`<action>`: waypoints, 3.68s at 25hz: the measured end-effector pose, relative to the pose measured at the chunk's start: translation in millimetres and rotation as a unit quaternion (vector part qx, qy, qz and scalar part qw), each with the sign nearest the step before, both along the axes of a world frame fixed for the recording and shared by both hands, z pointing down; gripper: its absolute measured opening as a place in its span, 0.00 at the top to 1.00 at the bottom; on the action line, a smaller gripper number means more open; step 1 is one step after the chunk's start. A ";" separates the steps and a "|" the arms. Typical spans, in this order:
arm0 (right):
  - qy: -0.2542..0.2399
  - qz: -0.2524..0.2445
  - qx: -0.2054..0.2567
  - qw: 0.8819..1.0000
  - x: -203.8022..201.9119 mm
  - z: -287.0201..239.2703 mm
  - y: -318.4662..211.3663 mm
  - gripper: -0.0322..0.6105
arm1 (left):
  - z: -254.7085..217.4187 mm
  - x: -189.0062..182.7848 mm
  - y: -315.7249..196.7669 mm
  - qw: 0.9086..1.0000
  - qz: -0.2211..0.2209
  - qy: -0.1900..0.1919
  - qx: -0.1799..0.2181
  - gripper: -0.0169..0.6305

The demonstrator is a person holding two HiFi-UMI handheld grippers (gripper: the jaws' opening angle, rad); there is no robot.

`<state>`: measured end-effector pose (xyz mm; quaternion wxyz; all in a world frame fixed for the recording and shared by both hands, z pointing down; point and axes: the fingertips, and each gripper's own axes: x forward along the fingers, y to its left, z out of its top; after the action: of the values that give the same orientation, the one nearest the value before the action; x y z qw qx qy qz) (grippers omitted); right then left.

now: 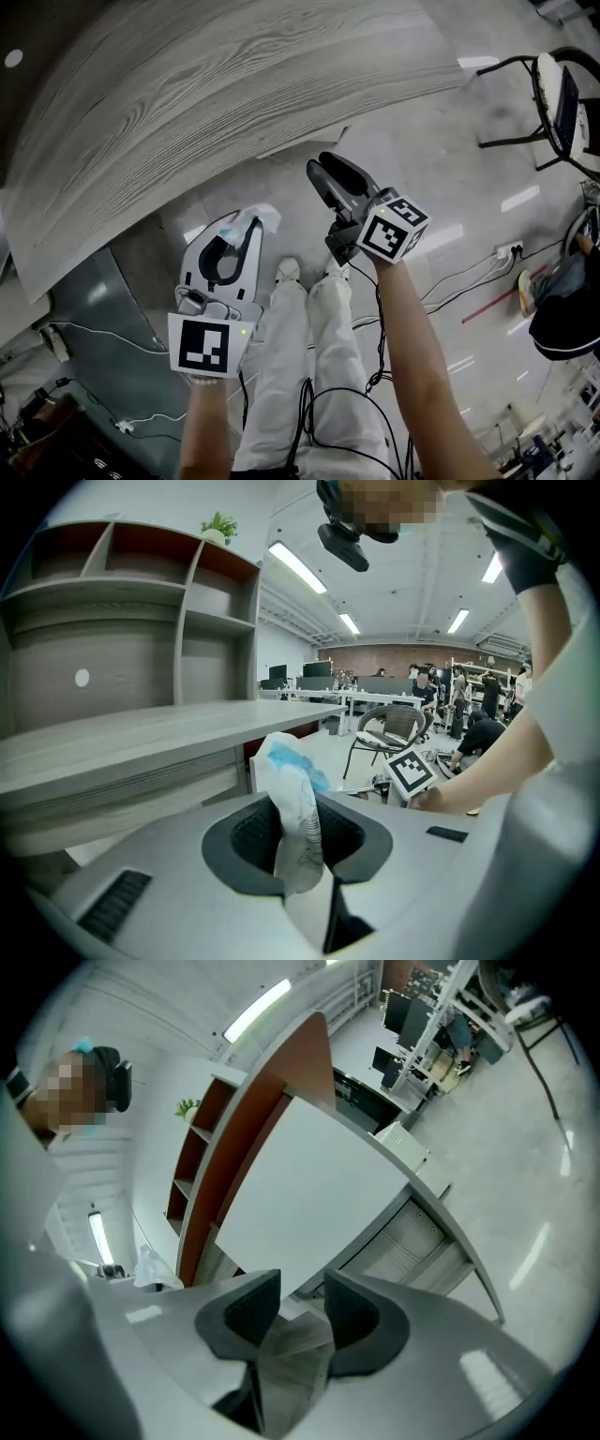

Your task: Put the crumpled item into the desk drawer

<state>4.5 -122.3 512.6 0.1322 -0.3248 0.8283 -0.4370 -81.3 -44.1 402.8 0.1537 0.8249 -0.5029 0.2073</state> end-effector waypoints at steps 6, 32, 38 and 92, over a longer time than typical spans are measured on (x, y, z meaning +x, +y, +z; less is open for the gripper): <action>-0.087 -0.010 -0.023 0.996 -11.4 8.5 -7.8 0.72 | 11.1 -0.5 1.6 1.000 0.004 -0.005 -0.009 0.86; -0.235 -0.051 0.026 0.970 -7.5 4.7 -36.0 0.69 | 32.1 8.7 -18.3 1.000 0.005 -0.027 -0.016 0.86; -0.240 -0.056 0.021 0.969 -5.2 6.7 -30.8 0.72 | 32.4 9.3 -17.9 1.000 0.000 -0.024 -0.017 0.86; -0.212 -0.063 0.019 0.975 16.3 12.0 13.2 0.76 | 16.5 -6.3 11.1 1.000 0.005 -0.021 -0.012 0.86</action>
<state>20.8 -109.1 524.6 0.2836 -0.1696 0.8083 -0.4873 -87.6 -33.0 419.3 0.1516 0.8213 -0.4991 0.2310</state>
